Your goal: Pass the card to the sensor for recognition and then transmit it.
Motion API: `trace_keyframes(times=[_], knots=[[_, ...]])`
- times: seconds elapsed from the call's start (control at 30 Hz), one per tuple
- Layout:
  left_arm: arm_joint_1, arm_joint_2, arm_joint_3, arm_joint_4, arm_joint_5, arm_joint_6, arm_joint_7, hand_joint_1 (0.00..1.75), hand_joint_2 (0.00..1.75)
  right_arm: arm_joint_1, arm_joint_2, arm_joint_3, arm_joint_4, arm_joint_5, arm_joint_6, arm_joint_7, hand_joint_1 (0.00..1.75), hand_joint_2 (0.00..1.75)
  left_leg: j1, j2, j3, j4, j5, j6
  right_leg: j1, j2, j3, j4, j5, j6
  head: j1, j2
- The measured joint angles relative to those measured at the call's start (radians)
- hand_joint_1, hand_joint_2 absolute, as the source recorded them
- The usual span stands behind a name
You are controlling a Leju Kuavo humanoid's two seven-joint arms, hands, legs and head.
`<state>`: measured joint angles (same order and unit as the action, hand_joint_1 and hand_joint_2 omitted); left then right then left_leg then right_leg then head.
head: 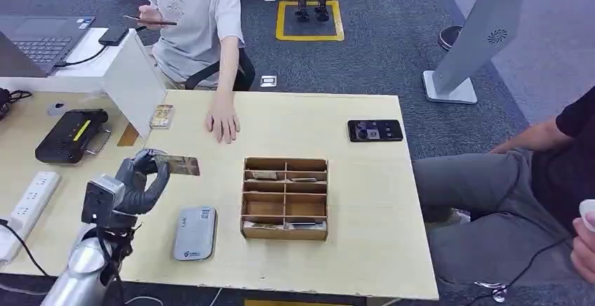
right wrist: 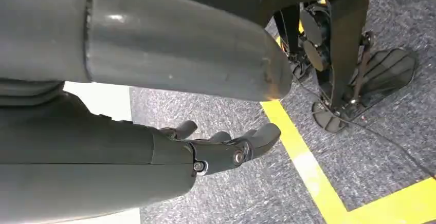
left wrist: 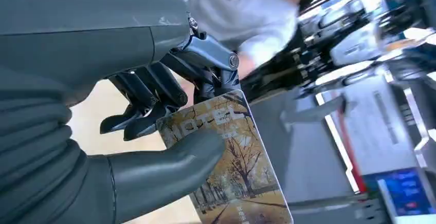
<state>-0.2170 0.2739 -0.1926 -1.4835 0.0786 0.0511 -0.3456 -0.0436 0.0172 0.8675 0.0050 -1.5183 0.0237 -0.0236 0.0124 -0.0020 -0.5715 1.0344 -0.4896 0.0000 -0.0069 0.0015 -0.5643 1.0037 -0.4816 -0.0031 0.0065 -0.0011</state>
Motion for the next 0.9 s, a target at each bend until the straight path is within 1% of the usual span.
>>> trace_keyframes(times=[0.1,0.17,0.23,0.37,0.4,0.43,0.5,0.53,0.6,0.63,0.67,0.7,0.77,0.83,0.9], knots=[[-0.085,0.0,-0.003,-0.01,-0.042,0.042,-0.013,1.75,1.75,-0.002,0.0,0.015,0.0,0.0,0.003,0.0,0.0,0.0,0.0,0.0,0.0,0.0,0.001,0.0,0.0,0.001,-0.001,0.0,0.0,0.0,0.0,0.0],[-0.154,0.003,-0.004,-0.01,-0.063,0.069,-0.002,1.75,1.75,-0.005,0.0,0.028,0.0,0.0,0.003,0.0,0.0,0.0,0.0,0.0,0.0,0.0,0.001,0.0,0.0,0.0,-0.001,0.0,0.001,0.0,0.0,0.0],[-0.208,0.003,-0.005,-0.01,-0.069,0.076,0.008,1.75,1.75,-0.008,-0.002,0.037,0.0,0.0,0.002,0.0,0.0,0.0,0.0,0.0,0.0,0.0,0.001,0.0,0.0,0.001,0.0,0.0,0.001,0.001,0.0,0.0],[-0.253,0.003,-0.007,-0.01,-0.071,0.081,0.01,1.75,1.75,-0.008,-0.002,0.049,0.0,0.0,-0.003,0.002,0.0,0.0,0.0,0.002,0.0,0.0,0.001,0.0,0.0,0.002,-0.001,0.0,0.001,0.001,0.0,0.0],[-0.258,0.003,-0.008,-0.01,-0.075,0.087,0.009,1.75,1.75,-0.008,-0.002,0.053,0.0,0.0,-0.003,0.003,0.0,0.0,0.0,0.002,0.0,0.0,0.001,0.0,0.0,0.002,-0.001,0.0,0.001,0.001,0.0,0.0],[-0.263,0.004,-0.009,-0.01,-0.105,0.11,0.005,1.75,1.75,-0.009,-0.002,0.056,0.001,0.0,-0.007,0.003,0.0,0.0,0.0,0.002,0.0,0.0,0.001,0.0,0.0,0.002,-0.001,0.0,0.001,0.001,0.0,0.0],[-0.291,0.014,-0.023,-0.005,-0.244,0.202,0.0,1.75,1.75,-0.01,-0.004,0.072,0.0,0.003,-0.028,0.011,0.0,0.0,0.0,0.002,-0.001,0.0,0.001,0.0,0.0,0.002,-0.003,0.0,0.001,0.001,0.0,0.0],[-0.317,0.024,-0.036,0.006,-0.345,0.257,0.002,1.75,1.75,-0.011,-0.006,0.087,0.0,0.009,-0.042,0.011,0.0,0.0,0.0,0.002,-0.002,0.0,0.001,0.0,0.0,0.002,-0.003,0.0,0.001,0.001,0.0,0.0],[-0.37,0.052,-0.068,0.043,-0.592,0.381,0.012,1.75,1.75,-0.013,-0.014,0.126,-0.012,0.05,-0.081,0.012,0.0,0.0,0.0,0.002,-0.002,0.0,0.001,0.0,0.0,0.002,-0.002,0.0,0.001,0.001,0.0,0.0],[-0.392,0.064,-0.081,0.06,-0.672,0.421,0.016,1.75,1.75,-0.013,-0.018,0.147,-0.021,0.078,-0.097,0.012,0.0,0.0,0.0,0.002,-0.001,0.0,0.001,0.0,0.0,0.002,-0.002,0.0,0.001,0.001,0.0,0.0],[-0.41,0.072,-0.093,0.079,-0.724,0.449,0.018,1.75,1.75,-0.014,-0.023,0.174,-0.03,0.108,-0.111,0.014,0.0,0.0,0.0,0.002,-0.001,0.0,0.001,0.0,0.0,0.003,-0.002,0.0,0.001,0.001,0.0,0.0],[-0.424,0.076,-0.1,0.096,-0.747,0.465,0.019,1.75,1.75,-0.015,-0.026,0.197,-0.039,0.13,-0.121,0.019,0.0,0.0,0.0,0.002,-0.001,0.0,0.001,0.0,0.0,0.003,-0.002,0.0,0.001,0.001,0.0,0.0],[-0.444,0.077,-0.115,0.126,-0.78,0.476,0.031,1.75,1.75,-0.016,-0.032,0.234,-0.055,0.157,-0.134,0.023,0.0,0.0,0.0,0.002,-0.001,0.0,0.001,0.0,0.0,0.002,-0.002,0.0,0.001,0.001,0.0,0.0],[-0.468,0.078,-0.14,0.176,-0.852,0.488,0.061,1.75,1.75,-0.019,-0.039,0.283,-0.075,0.202,-0.156,0.024,0.0,0.0,0.0,0.002,-0.001,0.0,0.001,0.0,0.0,0.002,-0.002,0.0,0.001,0.001,0.0,0.0],[-0.478,0.082,-0.16,0.21,-0.879,0.496,0.073,1.75,1.75,-0.02,-0.043,0.32,-0.089,0.232,-0.173,0.019,0.0,0.0,0.0,0.003,-0.001,0.0,0.001,0.0,0.0,0.003,-0.002,0.0,0.001,0.001,0.0,0.0]])
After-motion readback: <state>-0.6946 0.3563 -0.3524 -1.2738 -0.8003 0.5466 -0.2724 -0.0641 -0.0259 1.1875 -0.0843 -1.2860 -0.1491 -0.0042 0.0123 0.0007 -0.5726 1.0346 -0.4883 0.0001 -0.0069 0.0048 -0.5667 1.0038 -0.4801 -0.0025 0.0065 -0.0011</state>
